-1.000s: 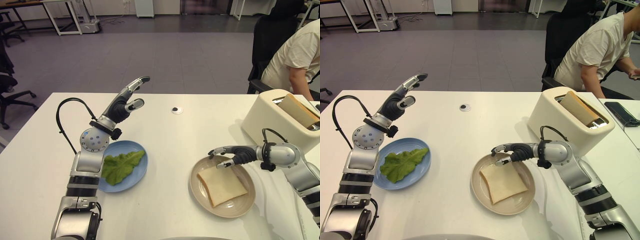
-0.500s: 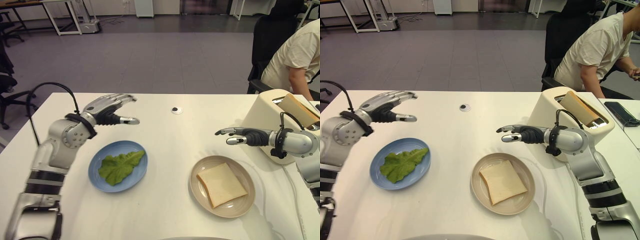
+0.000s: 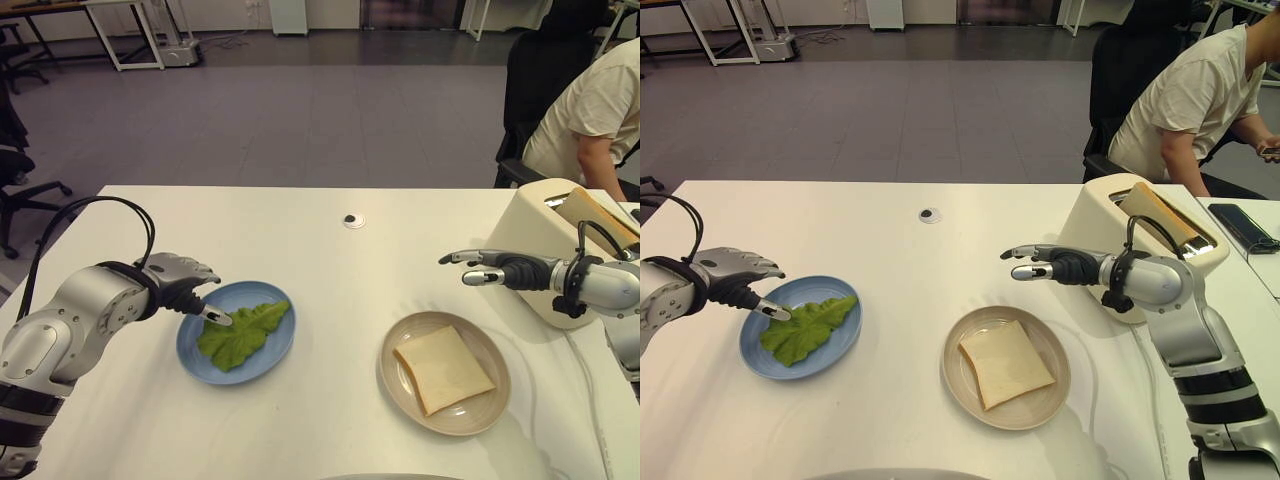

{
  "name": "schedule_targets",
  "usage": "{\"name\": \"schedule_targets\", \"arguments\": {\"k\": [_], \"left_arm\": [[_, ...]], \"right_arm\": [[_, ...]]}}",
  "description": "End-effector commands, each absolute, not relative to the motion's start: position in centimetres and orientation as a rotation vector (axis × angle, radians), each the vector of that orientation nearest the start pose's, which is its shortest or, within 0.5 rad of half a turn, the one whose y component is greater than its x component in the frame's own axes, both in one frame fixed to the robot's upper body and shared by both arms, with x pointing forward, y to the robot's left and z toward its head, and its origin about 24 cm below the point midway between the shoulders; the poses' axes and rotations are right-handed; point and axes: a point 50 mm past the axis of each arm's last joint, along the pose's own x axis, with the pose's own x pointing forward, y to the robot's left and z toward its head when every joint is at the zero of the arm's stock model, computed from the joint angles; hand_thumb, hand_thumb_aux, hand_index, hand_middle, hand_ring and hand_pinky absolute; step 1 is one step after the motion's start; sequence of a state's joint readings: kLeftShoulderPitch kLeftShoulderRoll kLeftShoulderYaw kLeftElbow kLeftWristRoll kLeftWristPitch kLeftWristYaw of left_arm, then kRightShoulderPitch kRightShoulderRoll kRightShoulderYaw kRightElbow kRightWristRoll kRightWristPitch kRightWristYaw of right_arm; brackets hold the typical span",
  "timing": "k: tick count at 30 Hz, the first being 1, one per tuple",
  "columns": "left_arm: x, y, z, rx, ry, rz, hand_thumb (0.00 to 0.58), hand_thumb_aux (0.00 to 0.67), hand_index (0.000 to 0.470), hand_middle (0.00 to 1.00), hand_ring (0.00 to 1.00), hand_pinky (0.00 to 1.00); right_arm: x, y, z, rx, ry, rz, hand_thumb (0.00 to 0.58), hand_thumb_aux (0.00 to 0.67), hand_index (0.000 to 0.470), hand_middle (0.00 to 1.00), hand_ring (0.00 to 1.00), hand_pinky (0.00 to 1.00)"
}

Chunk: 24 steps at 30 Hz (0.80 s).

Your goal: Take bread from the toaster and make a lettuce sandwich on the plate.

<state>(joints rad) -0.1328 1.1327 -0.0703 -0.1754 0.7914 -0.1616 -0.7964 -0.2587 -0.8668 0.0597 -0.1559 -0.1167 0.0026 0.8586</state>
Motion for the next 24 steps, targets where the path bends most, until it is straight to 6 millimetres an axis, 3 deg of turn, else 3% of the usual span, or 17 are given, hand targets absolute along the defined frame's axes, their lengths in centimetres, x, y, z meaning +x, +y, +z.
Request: {"name": "schedule_targets", "arguments": {"k": [1,8,21,22,23,24], "left_arm": [[25.2,26.9,15.0,2.015,0.411,-0.73,0.0,0.0,0.0,0.0,0.0,0.0],[25.0,27.2,13.8,2.098,0.453,-0.767,0.0,0.0,0.0,0.0,0.0,0.0],[24.7,25.5,10.2,2.119,0.407,-0.906,0.0,0.0,0.0,0.0,0.0,0.0],[24.6,25.4,9.9,2.113,0.409,-0.918,0.223,0.145,0.101,0.0,0.0,0.0],[24.6,25.1,9.6,2.089,0.397,-0.931,0.548,0.512,0.359,0.0,0.0,0.0],[24.7,24.9,9.1,2.072,0.398,-0.946,0.58,0.67,0.47,0.0,0.0,0.0]], "right_arm": [[27.0,-22.2,16.2,-1.092,0.052,0.825,0.0,0.0,0.0,0.0,0.0,0.0],[26.9,-22.1,16.4,-1.102,0.038,0.816,0.0,0.0,0.0,0.0,0.0,0.0],[26.5,-21.2,17.3,-1.122,-0.006,0.835,0.0,0.0,0.0,0.0,0.0,0.0],[26.5,-21.1,17.3,-1.124,-0.009,0.837,0.0,0.0,0.0,0.0,0.0,0.0],[26.5,-21.0,17.4,-1.127,-0.011,0.84,0.0,0.0,0.0,0.0,0.0,0.0],[26.5,-20.9,17.4,-1.13,-0.013,0.842,0.0,0.0,0.0,0.0,0.0,0.0]]}}
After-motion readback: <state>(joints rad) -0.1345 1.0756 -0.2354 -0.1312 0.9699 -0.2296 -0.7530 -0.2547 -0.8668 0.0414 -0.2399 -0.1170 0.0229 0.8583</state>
